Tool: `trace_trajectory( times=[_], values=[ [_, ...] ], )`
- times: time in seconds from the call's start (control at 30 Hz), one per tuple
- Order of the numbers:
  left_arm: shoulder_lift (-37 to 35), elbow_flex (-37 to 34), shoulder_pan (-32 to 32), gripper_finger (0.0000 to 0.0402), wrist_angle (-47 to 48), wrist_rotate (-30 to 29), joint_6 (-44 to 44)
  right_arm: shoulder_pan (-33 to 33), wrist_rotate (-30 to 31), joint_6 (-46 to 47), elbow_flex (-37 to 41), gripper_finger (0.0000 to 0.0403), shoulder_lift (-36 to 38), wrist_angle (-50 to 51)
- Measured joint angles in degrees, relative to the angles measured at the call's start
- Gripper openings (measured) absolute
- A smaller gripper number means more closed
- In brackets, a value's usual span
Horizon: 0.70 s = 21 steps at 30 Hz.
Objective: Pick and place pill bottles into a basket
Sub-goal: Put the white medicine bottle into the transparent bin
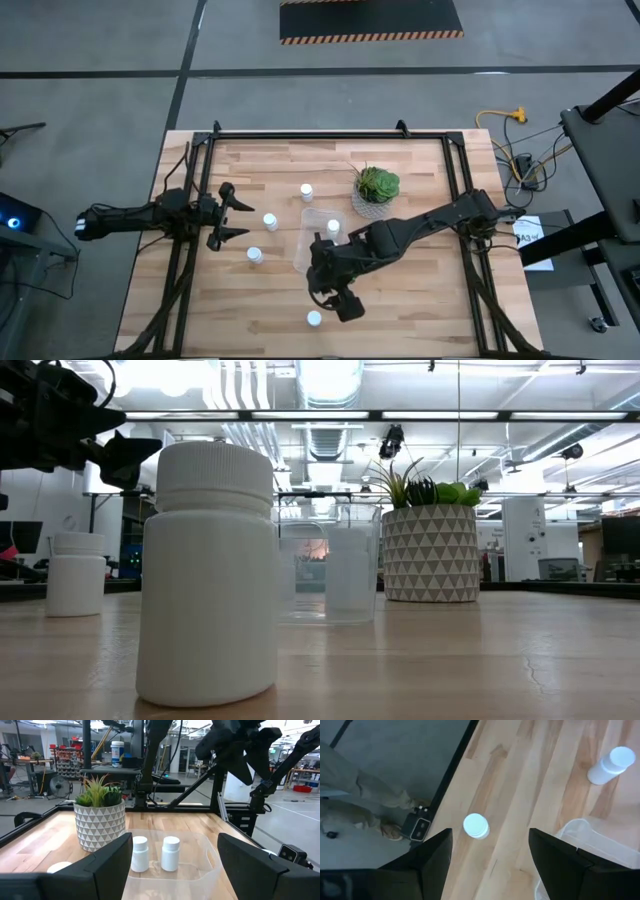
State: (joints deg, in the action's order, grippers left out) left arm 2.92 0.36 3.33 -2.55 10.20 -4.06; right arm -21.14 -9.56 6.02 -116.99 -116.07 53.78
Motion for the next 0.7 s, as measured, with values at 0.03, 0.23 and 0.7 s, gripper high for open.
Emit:
trace_trajectory(
  times=[0.03,0.23,0.7],
  values=[
    [0.04,0.00,0.02,0.0274,0.00,0.00,-0.01,-0.01,-0.63,0.08,0.00,0.0249,-0.12,-0.03],
    [0.00,0.00,0.01,0.0274,0.00,-0.02,-0.01,-0.01,-1.56,-1.34,0.00,0.0249,-0.26,-0.95],
    [0.07,0.00,0.02,0.0274,0.00,0.00,-0.01,-0.48,-4.32,0.67,-0.37,0.0249,-4.17,-6.04]
  ],
)
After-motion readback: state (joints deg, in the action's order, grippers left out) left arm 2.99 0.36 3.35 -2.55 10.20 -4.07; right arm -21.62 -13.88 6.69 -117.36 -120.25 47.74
